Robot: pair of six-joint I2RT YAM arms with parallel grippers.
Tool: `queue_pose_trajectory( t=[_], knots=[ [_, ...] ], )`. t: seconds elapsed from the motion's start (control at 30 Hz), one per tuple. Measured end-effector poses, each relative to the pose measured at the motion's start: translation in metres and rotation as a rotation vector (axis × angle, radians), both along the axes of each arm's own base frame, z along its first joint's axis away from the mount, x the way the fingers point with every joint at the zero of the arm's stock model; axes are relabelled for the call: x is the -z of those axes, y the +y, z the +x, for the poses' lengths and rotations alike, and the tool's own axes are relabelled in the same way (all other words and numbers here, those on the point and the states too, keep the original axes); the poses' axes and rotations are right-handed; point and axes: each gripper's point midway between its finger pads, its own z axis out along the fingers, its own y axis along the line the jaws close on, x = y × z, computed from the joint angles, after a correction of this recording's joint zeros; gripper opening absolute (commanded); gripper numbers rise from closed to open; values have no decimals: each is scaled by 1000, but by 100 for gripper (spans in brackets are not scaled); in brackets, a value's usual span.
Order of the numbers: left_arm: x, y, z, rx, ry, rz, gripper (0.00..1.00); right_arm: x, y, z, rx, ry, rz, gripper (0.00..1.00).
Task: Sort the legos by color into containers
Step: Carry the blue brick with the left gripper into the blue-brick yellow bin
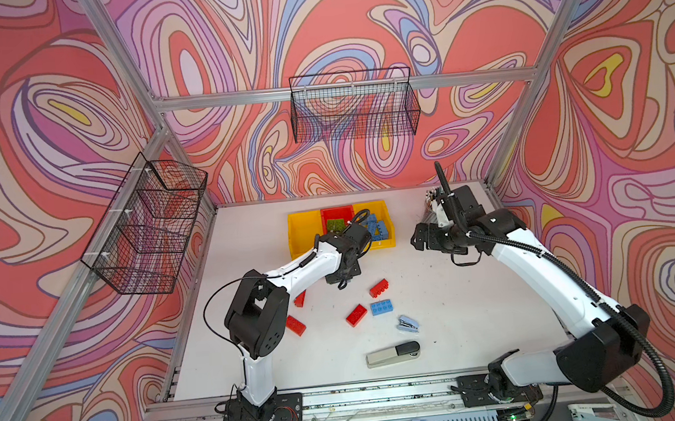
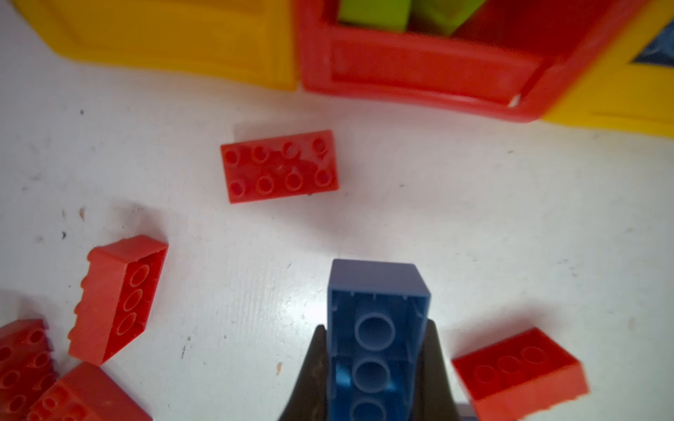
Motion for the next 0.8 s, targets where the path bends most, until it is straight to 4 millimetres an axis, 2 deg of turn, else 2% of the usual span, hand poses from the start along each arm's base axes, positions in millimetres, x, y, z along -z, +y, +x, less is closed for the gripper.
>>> queue_pose_trajectory(
  t=[0.2, 0.3, 0.43, 0.53, 0.67, 0.73, 0.8],
  knots=[
    [-35, -51, 62, 97, -108, -41, 10, -10, -11, -7, 48, -39, -8, 98],
    [-44, -73, 88, 136, -158, -62, 13, -14, -15, -9, 71, -56, -13, 98],
    [-45, -94, 114, 181, -208, -79, 16, -15, -20, -8, 98, -63, -22, 98],
    [-41, -103, 128, 195, -238, -96, 17, -15, -22, -7, 115, -65, -30, 98],
    [-38, -101, 149, 180, -273, -138, 19, -14, -24, -4, 130, -61, -43, 98],
    [-42, -99, 163, 169, -307, -172, 27, -14, -25, 0, 137, -57, -52, 98],
    [-44, -98, 175, 164, -338, -202, 41, -15, -24, 4, 141, -53, -58, 98]
  ],
)
